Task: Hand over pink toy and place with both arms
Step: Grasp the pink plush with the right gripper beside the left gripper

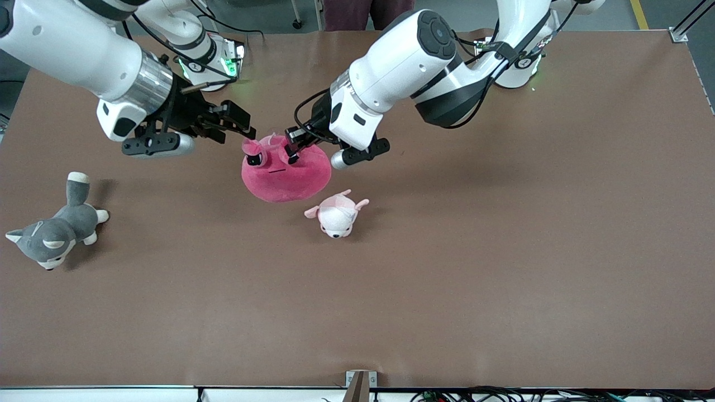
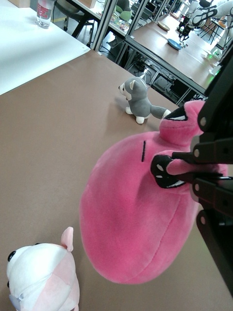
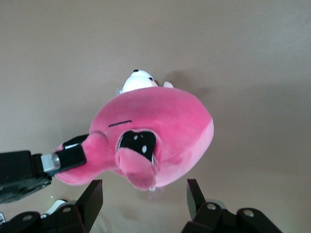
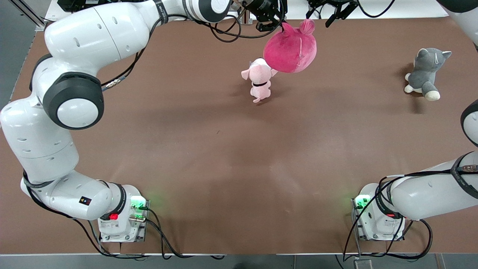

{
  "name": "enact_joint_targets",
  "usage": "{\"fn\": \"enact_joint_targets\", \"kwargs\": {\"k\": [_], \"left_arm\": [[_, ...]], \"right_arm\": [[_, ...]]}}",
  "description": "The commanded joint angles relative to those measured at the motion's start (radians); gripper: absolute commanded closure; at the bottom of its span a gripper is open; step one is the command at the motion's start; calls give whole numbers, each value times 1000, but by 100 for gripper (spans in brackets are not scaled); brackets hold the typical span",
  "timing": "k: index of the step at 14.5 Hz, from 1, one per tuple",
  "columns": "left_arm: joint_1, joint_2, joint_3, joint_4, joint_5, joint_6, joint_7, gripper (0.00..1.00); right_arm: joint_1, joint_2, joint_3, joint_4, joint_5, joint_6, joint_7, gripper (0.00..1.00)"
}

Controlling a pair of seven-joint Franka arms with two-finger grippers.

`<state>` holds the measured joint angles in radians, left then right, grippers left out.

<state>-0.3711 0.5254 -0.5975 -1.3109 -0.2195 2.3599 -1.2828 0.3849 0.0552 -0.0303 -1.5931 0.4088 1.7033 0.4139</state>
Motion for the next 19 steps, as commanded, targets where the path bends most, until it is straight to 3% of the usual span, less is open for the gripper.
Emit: {"fn": "enact_joint_targets", "kwargs": {"k": [1,8,9,12,14,19], "left_arm": [[-12,15,4,28,2,9,-18,100],[-14,18,4,27,2,27,-18,100],[-14,19,4,28,2,32,-18,100],[-14,19,4,27,2,35,-18,99],[-14,19,4,25,2,33,-18,96],[-9,22,2,25,0,33,-18,72]], "right_arm": [[26,12,-11,-7,5,32,9,22],[42,66,-11,-10,-2,76,9,22],[43,71,-11,-10,-2,75,5,32],[45,72,-11,-11,-2,62,9,88],[54,72,-11,-11,-2,59,28,96],[54,72,-10,-11,-1,59,34,98]]}}
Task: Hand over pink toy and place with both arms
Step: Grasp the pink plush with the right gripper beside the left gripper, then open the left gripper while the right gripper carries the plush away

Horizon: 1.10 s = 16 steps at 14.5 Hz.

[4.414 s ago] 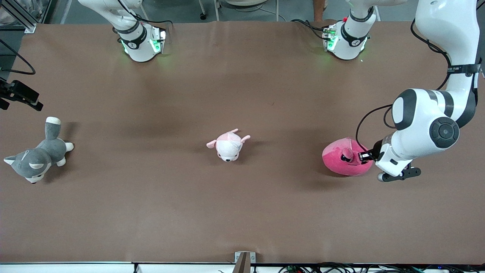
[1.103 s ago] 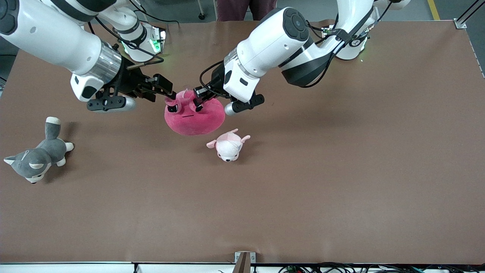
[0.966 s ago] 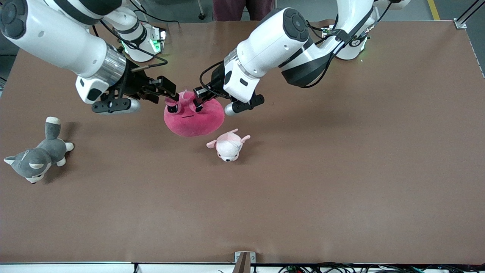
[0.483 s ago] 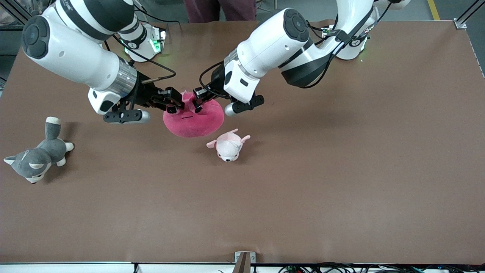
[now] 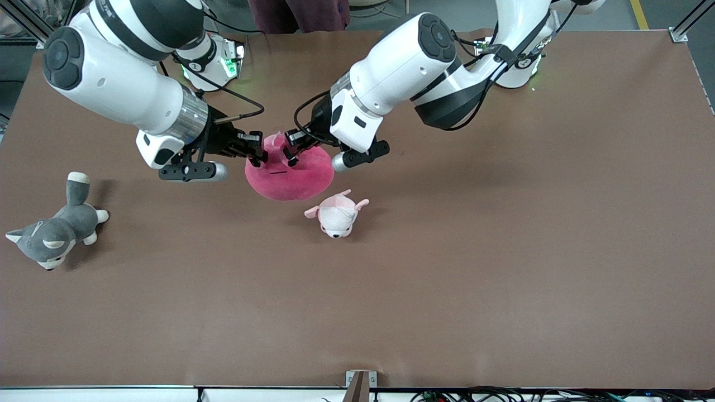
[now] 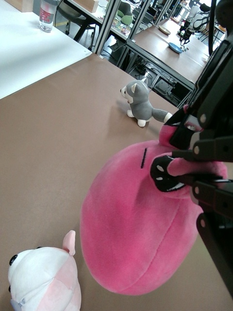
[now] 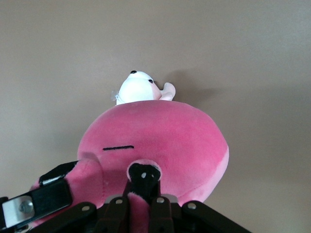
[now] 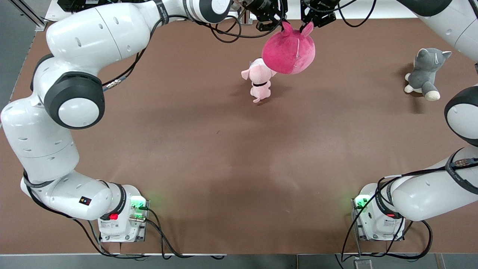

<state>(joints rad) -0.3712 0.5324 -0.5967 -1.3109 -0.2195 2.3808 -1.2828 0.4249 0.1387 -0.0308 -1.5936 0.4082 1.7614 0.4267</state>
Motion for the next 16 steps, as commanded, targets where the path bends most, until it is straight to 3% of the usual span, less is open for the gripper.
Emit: {"fn": "enact_joint_targets", "kwargs": {"k": [1,6,7,11,12,13,16], "left_arm": [[-9,15,2,25,0,12,-20,70],[-3,14,2,25,0,12,-18,68],[-3,11,3,24,9,12,-15,60],[8,9,18,25,12,9,-10,50],[8,8,29,24,31,8,-10,20],[9,3,41,24,73,3,-10,0],[64,-11,46,21,195,-67,-10,0]], "right_arm": [[14,-13,-11,-9,0,0,21,99],[-35,-11,-18,-5,0,-3,-20,99],[-60,-11,-18,-6,0,-7,-52,99],[-155,19,-18,-6,0,-16,-187,99],[-181,33,-18,-6,0,-14,-239,99],[-205,50,-18,-6,0,-14,-281,99],[-284,113,-18,-3,9,-13,-429,99]]}}
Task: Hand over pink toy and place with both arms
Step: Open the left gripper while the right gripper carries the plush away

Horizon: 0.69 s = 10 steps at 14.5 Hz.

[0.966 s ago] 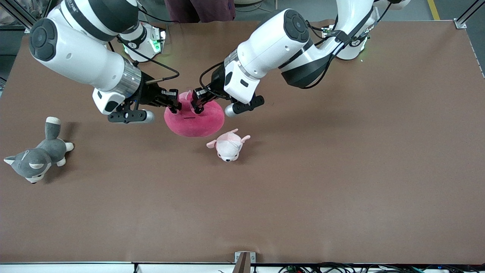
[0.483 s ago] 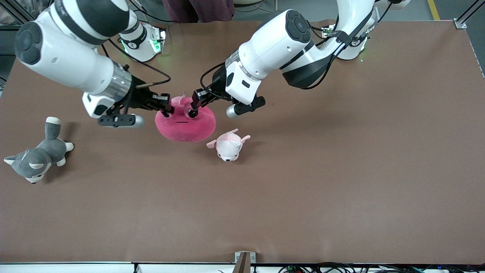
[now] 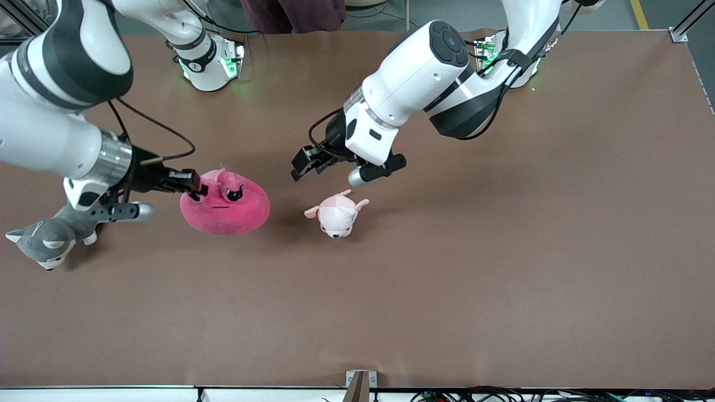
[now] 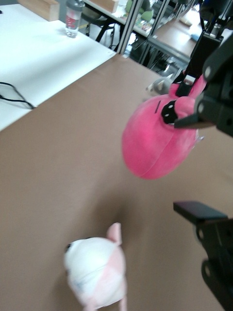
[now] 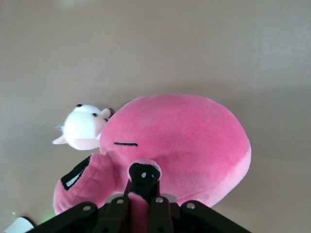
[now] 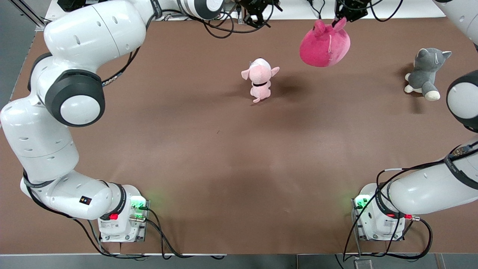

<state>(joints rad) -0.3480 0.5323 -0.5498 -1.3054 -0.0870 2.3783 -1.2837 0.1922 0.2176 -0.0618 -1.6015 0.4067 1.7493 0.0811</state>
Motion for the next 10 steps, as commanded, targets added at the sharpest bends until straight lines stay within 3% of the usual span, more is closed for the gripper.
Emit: {"fn": "enact_joint_targets", "kwargs": {"k": [1,5,10], "left_arm": [[72,-17,-1,15,116,-103,-8,0],[165,-28,-2,0,285,-275,75,0],[380,-67,-4,-2,342,-450,501,0]], "right_arm": [[-86,58,14,5,18,-1,-130,99],[-175,129,14,2,21,-1,-294,98],[-296,253,14,-2,119,-17,-518,99]]}}
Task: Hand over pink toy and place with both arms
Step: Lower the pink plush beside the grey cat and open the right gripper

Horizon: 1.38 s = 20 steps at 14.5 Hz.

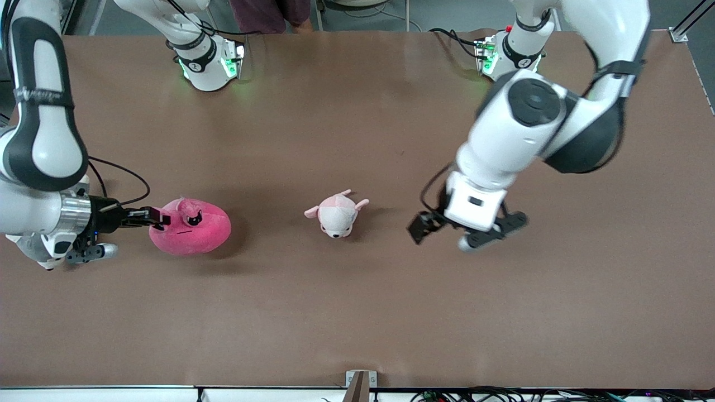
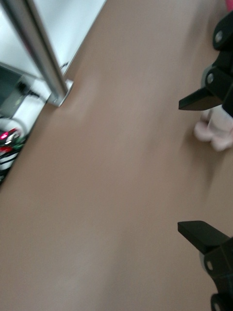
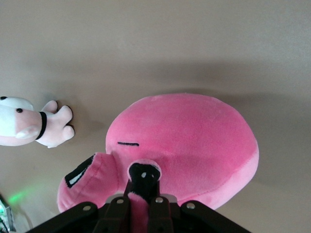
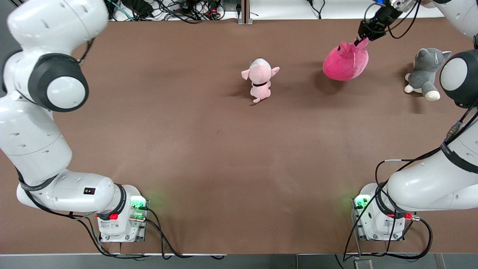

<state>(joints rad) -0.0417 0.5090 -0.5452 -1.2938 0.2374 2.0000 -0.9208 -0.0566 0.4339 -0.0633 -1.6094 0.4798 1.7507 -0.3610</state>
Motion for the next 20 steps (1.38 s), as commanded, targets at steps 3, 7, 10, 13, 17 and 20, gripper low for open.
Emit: {"fn": "enact_joint_targets", "kwargs": {"k": [3,7,10,13,17,20], "left_arm": [[169,-82,-9,-13,17,-189,334,0],[250,-168,-10,-12,17,-341,540,0],[299,-223,-13,-15,2,-443,612,0],[293,-266,7,-19,-1,-516,692,0],[108,-410,324,-149,-157,-504,829,0],[25,-496,421,-235,-179,-498,838,0]], "right_arm": [[-75,54,17,5,69,-63,-90,99],[-89,107,17,6,118,-68,-156,98],[-89,109,19,6,120,-69,-171,98],[-91,117,19,6,120,-68,-183,98],[-86,117,17,23,118,-63,-158,0],[-89,103,14,126,103,-109,-55,0]]}}
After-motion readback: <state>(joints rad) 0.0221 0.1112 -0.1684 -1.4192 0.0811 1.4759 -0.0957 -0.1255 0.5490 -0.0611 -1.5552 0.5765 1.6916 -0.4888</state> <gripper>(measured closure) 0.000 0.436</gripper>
